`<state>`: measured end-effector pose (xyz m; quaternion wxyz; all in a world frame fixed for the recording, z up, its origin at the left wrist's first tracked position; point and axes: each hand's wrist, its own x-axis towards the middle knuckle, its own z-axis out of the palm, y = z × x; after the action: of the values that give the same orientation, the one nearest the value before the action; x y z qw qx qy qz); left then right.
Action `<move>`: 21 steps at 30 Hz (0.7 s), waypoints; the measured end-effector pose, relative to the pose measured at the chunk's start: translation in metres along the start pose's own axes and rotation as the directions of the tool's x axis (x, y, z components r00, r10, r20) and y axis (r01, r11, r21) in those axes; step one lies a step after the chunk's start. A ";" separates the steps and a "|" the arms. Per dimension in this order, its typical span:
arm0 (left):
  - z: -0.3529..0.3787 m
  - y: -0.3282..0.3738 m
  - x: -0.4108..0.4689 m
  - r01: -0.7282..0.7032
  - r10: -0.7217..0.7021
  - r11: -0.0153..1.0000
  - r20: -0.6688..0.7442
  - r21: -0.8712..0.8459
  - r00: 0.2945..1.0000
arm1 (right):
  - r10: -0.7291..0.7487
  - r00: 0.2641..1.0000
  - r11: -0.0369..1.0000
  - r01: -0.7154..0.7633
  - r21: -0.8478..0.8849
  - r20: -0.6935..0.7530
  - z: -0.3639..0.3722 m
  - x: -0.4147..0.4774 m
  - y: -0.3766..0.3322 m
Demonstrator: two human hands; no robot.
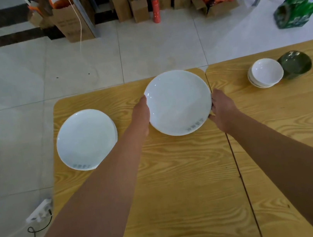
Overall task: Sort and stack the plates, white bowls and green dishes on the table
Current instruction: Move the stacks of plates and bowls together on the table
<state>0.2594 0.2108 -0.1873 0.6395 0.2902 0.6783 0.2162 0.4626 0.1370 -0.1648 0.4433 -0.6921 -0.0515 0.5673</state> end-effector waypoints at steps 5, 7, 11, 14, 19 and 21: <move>-0.003 0.000 0.003 -0.001 0.001 1.000 0.039 -0.003 0.999 | -0.004 1.000 1.000 0.004 0.014 -0.012 0.003 0.001 0.003; -0.005 -0.001 0.004 0.003 -0.003 1.000 0.042 -0.004 0.999 | -0.005 1.000 1.000 0.005 0.010 -0.019 0.004 -0.001 0.001; -0.015 0.001 -0.002 -0.014 0.012 0.999 0.046 0.045 0.999 | -0.045 0.993 0.994 0.033 -0.106 -0.110 0.010 -0.012 0.000; -0.042 0.012 -0.018 -0.062 0.067 0.981 -0.021 0.185 0.997 | -0.331 0.917 0.925 0.270 -0.266 -0.221 0.034 -0.030 0.007; -0.126 0.014 -0.027 -0.071 0.094 0.984 -0.141 0.161 0.985 | -0.344 0.939 0.927 0.334 -0.171 -0.031 0.133 -0.075 0.047; -0.162 0.006 -0.029 -0.084 0.114 0.986 -0.218 0.146 0.969 | -0.218 0.976 0.961 0.218 -0.171 0.021 0.169 -0.081 0.071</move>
<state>0.1002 0.2086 -0.1472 0.5257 0.3401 0.7441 0.2328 0.2632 0.1416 -0.1468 0.4415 -0.7174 -0.1766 0.5092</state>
